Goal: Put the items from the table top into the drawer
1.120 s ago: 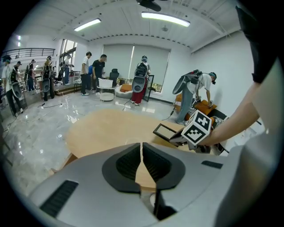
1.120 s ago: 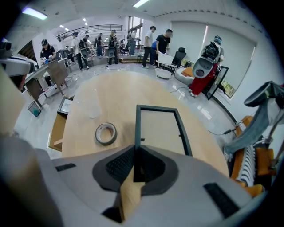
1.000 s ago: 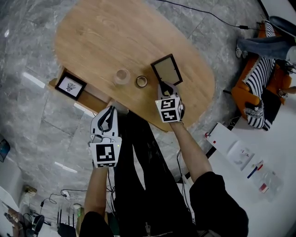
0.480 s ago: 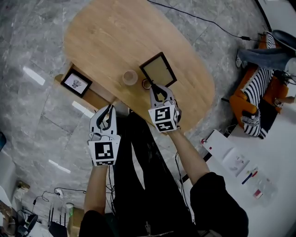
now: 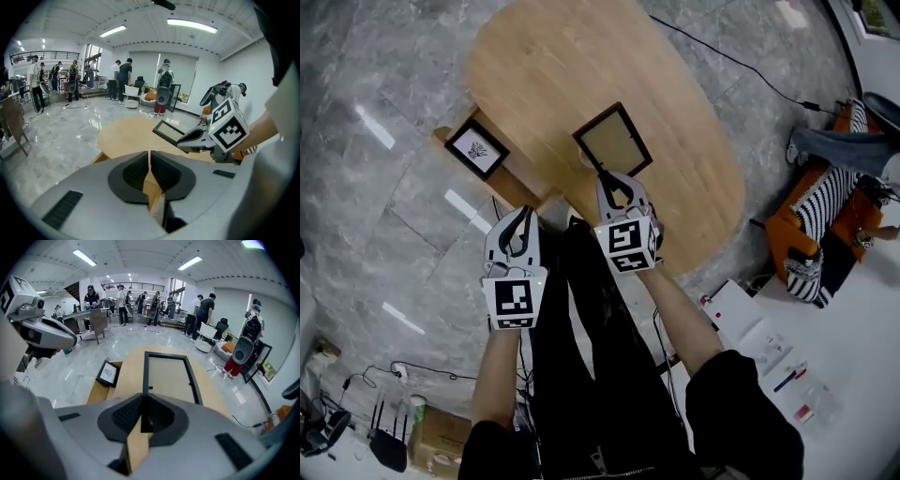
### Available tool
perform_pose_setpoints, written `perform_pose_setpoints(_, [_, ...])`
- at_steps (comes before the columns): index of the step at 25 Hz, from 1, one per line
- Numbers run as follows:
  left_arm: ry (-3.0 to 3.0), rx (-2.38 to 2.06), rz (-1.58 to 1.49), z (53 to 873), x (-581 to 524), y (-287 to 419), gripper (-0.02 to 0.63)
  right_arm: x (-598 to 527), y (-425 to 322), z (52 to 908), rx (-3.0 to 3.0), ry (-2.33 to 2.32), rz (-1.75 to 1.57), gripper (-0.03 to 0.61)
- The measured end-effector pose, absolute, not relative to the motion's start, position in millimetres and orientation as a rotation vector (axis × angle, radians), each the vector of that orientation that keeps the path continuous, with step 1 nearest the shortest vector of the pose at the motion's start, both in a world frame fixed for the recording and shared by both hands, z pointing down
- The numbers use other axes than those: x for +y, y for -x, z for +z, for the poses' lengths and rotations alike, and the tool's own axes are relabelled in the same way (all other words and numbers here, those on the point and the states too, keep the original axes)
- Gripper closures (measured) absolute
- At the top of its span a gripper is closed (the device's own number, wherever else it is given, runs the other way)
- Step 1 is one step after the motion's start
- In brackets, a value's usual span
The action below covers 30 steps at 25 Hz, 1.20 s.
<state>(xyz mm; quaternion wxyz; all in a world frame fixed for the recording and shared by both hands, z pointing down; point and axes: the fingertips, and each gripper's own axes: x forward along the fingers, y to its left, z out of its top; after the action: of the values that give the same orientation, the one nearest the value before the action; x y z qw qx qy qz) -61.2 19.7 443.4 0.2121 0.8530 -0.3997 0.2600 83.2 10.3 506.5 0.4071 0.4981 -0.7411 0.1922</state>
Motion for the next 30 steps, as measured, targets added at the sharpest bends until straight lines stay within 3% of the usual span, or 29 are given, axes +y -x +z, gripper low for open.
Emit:
perform_pose_setpoints(24, [-2.069,-1.433,0.647,468,48,193,0.588,25,107,531,-2.104,-0.766,0.4,0.531])
perform_pose_setpoints(30, [-2.029,-1.475,0.646,478,54,223,0.588,25,145,554,-2.164,-0.685,0.581,0.531])
